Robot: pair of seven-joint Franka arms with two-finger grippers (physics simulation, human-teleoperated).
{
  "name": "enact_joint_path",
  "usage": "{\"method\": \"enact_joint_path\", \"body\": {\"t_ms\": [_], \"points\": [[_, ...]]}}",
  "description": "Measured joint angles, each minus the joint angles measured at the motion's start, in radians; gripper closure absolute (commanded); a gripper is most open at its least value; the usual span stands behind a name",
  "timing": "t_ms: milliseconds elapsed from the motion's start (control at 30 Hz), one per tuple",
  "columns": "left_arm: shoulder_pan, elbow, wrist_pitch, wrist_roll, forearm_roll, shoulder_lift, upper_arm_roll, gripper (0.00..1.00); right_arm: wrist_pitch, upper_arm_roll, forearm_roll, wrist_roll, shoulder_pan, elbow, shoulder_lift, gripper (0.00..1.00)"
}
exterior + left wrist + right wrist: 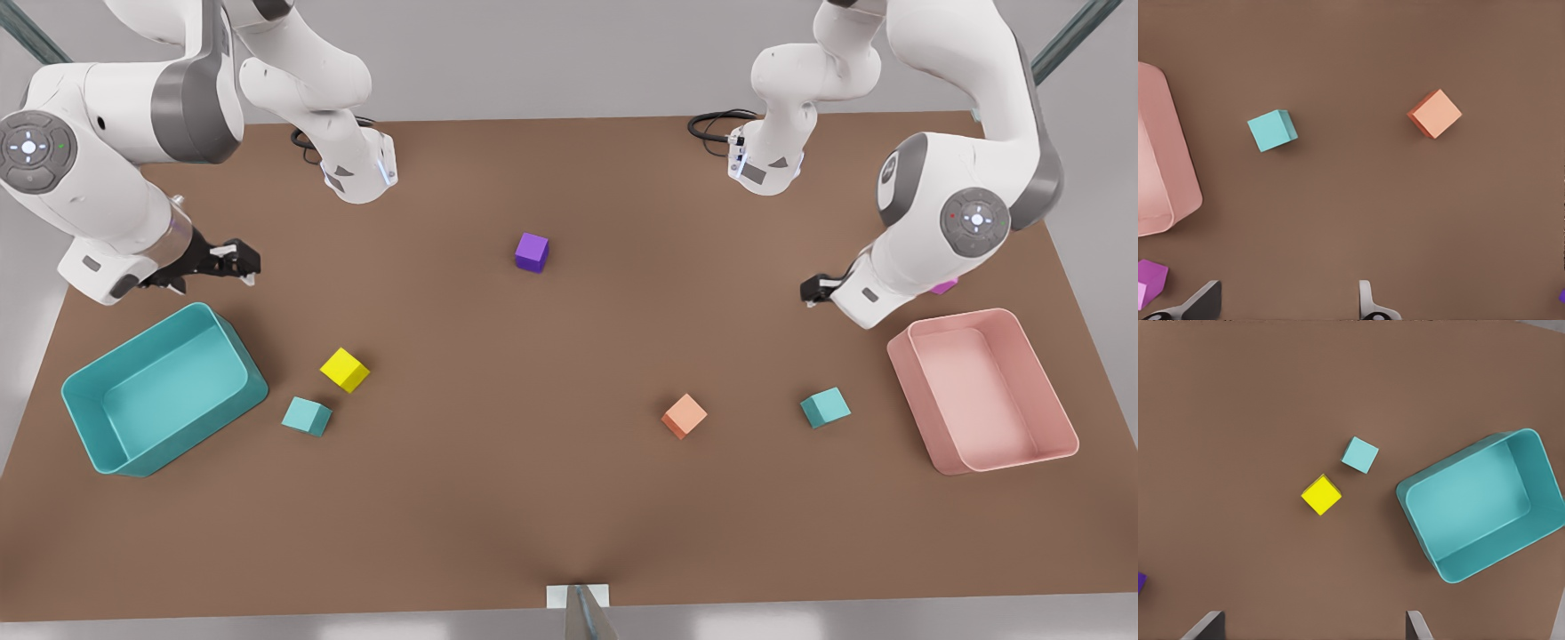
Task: Stack the two blue cubes on top of each other
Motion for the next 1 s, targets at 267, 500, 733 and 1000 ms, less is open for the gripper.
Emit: {"method": "enact_joint_path", "body": {"t_ms": [267, 500, 733, 1000], "points": [[-0.003, 0.050, -0.001, -0.024, 0.061, 0.077, -0.044, 0.00, 0.089, 0.009, -0.065, 0.057, 0.111, 0.005, 0.267, 0.00], [0.048, 0.075, -0.008, -0.037, 0.057, 0.087, -0.042, 0.00, 0.249, -0.008, -0.094, 0.190, 0.019, 0.040, 0.452, 0.00], [0.035, 0.095, -0.018, -0.047, 0.050, 0.057, -0.106, 0.00, 0.549, -0.009, 0.038, 0.294, -0.062, -0.159, 0.434, 0.00], [0.006, 0.060, -0.026, -0.055, 0.061, 0.109, -0.007, 0.00, 0.847, -0.010, 0.133, 0.380, -0.113, -0.330, 0.416, 0.00]]}}
